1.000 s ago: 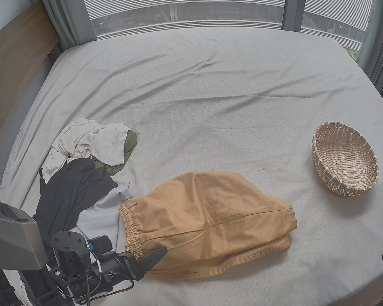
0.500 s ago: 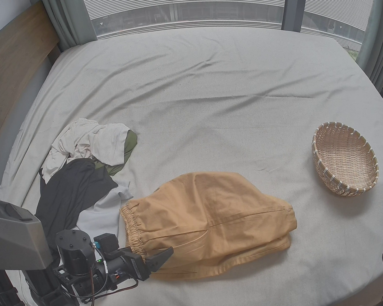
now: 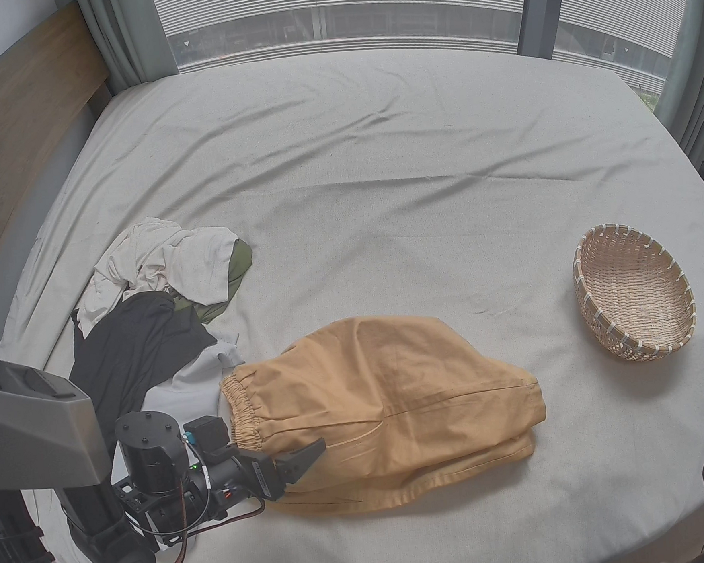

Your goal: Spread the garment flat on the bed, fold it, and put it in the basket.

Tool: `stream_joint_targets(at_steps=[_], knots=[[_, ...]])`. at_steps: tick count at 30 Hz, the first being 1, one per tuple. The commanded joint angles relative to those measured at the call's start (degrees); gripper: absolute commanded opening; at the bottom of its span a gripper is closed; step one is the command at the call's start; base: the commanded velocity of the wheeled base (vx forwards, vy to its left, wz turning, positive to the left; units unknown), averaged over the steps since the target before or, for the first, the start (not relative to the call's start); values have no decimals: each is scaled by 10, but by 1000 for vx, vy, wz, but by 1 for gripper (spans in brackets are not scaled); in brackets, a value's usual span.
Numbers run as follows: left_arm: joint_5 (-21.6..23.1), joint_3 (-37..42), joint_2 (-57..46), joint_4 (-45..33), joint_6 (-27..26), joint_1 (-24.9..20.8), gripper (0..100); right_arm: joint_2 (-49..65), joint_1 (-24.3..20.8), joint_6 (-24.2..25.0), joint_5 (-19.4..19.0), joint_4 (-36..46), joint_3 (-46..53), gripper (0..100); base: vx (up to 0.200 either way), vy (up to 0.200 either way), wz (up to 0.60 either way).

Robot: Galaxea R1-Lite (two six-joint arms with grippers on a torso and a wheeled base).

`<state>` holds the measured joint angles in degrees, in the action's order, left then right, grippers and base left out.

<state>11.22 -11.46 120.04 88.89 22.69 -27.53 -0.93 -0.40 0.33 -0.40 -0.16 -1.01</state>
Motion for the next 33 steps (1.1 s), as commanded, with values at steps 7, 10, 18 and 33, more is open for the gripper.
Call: stream_joint_targets(at_steps=[7, 10, 18, 33], knots=[[-1, -20, -22, 1, 3, 21, 0, 7, 0, 0, 1, 0, 9, 100, 0, 0, 0], [-1, -44, -55, 1, 8, 35, 0, 7, 1, 0, 1, 0, 10, 100, 0, 0, 0], [3, -78, -116, 1, 50, 60, 0, 7, 1, -2, 0, 0, 10, 100, 0, 0, 0], [3, -83, -147, 0, 55, 67, 0, -4, 5, -2, -7, -70, -37, 100, 0, 0, 0]])
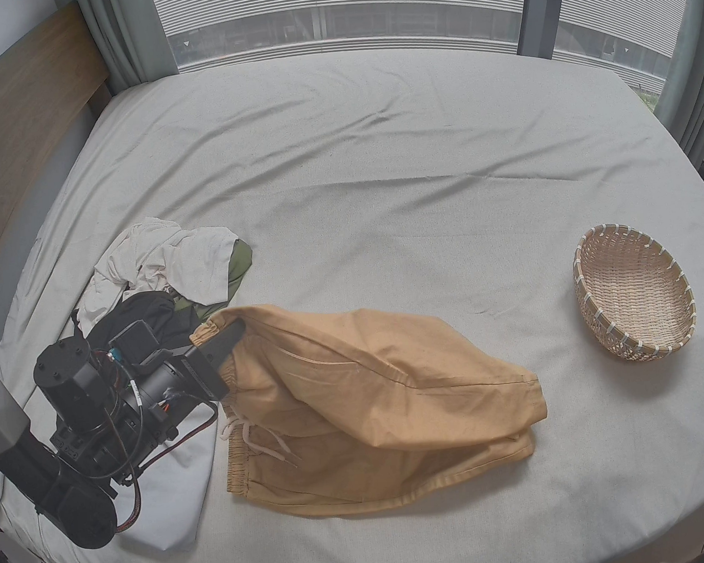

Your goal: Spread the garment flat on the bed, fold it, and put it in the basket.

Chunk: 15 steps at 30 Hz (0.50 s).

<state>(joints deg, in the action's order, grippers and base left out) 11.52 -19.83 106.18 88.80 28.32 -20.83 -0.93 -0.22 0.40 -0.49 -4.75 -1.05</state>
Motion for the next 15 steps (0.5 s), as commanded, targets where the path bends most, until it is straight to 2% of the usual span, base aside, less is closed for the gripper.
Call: stream_joint_targets(at_steps=[1, 3, 4, 6, 7, 11, 15], knots=[[0, 1, -9, 1, -2, 0, 0, -13, 0, -2, -13, -19, -43, 100, 0, 0, 0], [0, 1, -10, 1, -3, 0, 0, -34, -3, 1, -23, -14, -50, 100, 0, 0, 0], [0, 2, -10, 1, -5, -1, 0, -68, -14, 14, -42, -15, -58, 100, 0, 0, 0], [-4, 3, -7, 1, -6, -1, 0, -124, -40, 83, -66, -24, -73, 100, 0, 0, 0], [-5, 5, -4, 1, -10, -1, 0, -163, -54, 152, -77, -39, -98, 100, 0, 0, 0], [-2, 13, -8, 0, -13, 2, 0, -270, -67, 266, -103, -68, -149, 100, 0, 0, 0], [0, 23, -11, 0, -12, 3, 0, -349, -85, 283, -116, -139, -150, 100, 0, 0, 0]])
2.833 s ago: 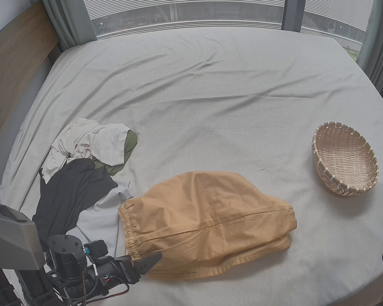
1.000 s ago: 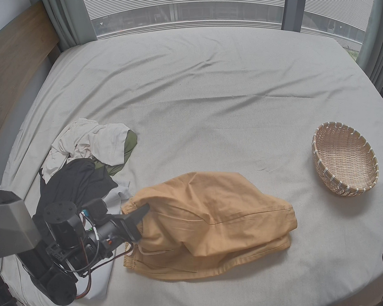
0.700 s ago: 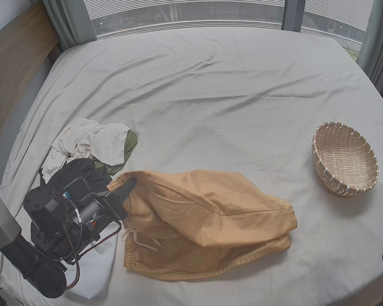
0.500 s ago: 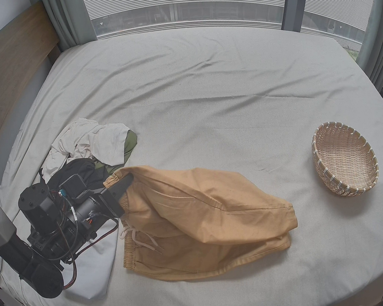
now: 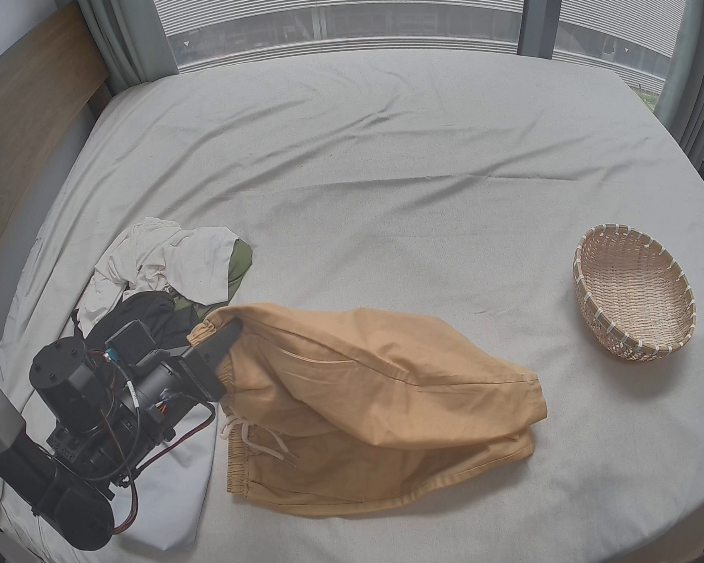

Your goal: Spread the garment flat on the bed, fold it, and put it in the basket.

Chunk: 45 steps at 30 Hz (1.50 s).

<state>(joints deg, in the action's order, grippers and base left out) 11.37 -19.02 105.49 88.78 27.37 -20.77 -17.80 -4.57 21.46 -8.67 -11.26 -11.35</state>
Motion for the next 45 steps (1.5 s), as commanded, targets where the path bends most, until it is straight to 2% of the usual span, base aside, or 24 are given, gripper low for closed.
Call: stream_joint_targets(at_steps=[1, 8, 9, 10, 14, 16, 25, 38, 41, 45], knots=[[1, 15, -4, 0, -3, 2, 0, -202, -44, 74, -38, -86, -46, 100, 0, 0, 0], [2, 22, -4, 0, -2, 0, 0, -325, -46, 72, -41, -147, -53, 100, 0, 0, 0], [2, 21, -2, 0, -1, 1, 0, -377, -47, 72, -42, -187, -53, 100, 0, 0, 0], [2, 21, -2, 0, -1, 1, 0, -383, -47, 72, -43, -189, -53, 100, 0, 0, 0], [5, 21, -2, 0, 0, 0, 0, -494, -42, 72, -86, -257, -52, 100, 0, 0, 0], [7, 23, -2, 0, -1, -1, 0, -521, -42, 71, -93, -272, -53, 100, 0, 0, 0], [6, 23, 0, 1, -2, 3, 0, -668, -41, 70, -94, -365, -60, 100, 0, 0, 0], [4, 20, 4, 0, -4, 5, 0, -743, -62, 71, -96, -383, -59, 100, 0, 0, 0], [3, 20, 6, 0, -5, 5, 0, -767, -79, 72, -96, -397, -58, 100, 0, 0, 0], [2, 18, 6, 0, -5, 6, 0, -794, -80, 72, -96, -420, -60, 100, 0, 0, 0]])
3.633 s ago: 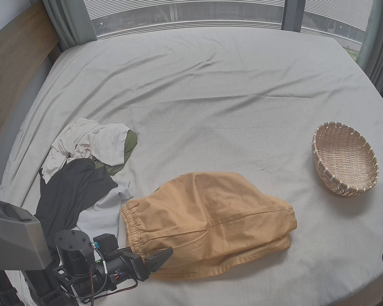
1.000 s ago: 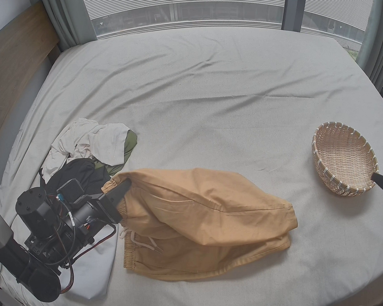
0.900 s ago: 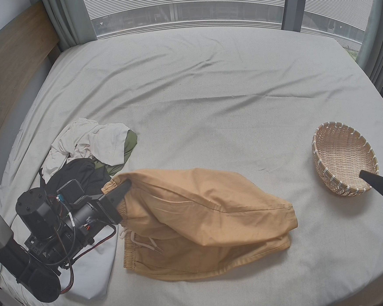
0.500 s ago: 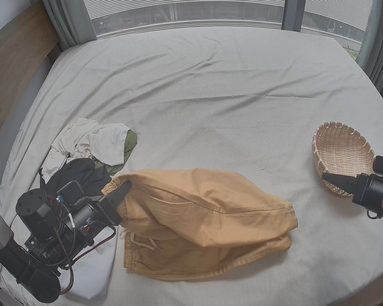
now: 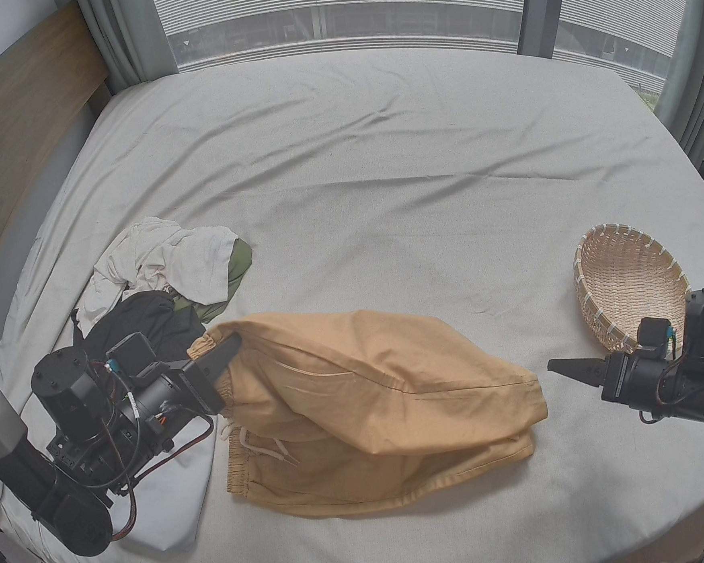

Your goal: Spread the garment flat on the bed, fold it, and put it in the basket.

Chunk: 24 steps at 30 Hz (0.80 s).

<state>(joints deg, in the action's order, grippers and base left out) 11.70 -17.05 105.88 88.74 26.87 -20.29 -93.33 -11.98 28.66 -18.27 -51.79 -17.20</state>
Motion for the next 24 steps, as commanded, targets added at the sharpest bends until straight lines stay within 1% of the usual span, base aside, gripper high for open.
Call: stream_joint_targets(at_steps=[1, 5, 8, 10, 15, 16, 20, 22, 24], knots=[[-1, -2, 2, 0, -1, 2, 0, -46, -7, 0, 1, -21, -1, 100, 0, 0, 0], [1, -3, 2, 0, -1, 17, 0, -77, -9, 1, 1, -46, 1, 100, 0, 0, 0], [3, 4, 2, 0, -1, 29, 0, -108, -12, 2, 2, -84, 4, 100, 0, 0, 0], [3, 10, 1, 0, 0, 29, 0, -124, -17, 6, 1, -108, 6, 100, 0, 0, 0], [3, 9, 1, 0, -1, 28, 0, -147, -27, 14, 2, -130, 10, 100, 0, 0, 0], [3, 6, 2, 0, -2, 28, 0, -160, -34, 19, 2, -140, 13, 100, 0, 0, 0], [3, 6, 4, 0, -9, 31, 0, -174, -37, 32, -2, -173, 20, 100, 0, 0, 0], [3, 6, 9, 0, -12, 33, 0, -183, -40, 42, -13, -212, 32, 100, 0, 0, 0], [3, 6, 10, 0, -14, 33, 0, -186, -45, 45, -14, -234, 40, 100, 0, 0, 0]])
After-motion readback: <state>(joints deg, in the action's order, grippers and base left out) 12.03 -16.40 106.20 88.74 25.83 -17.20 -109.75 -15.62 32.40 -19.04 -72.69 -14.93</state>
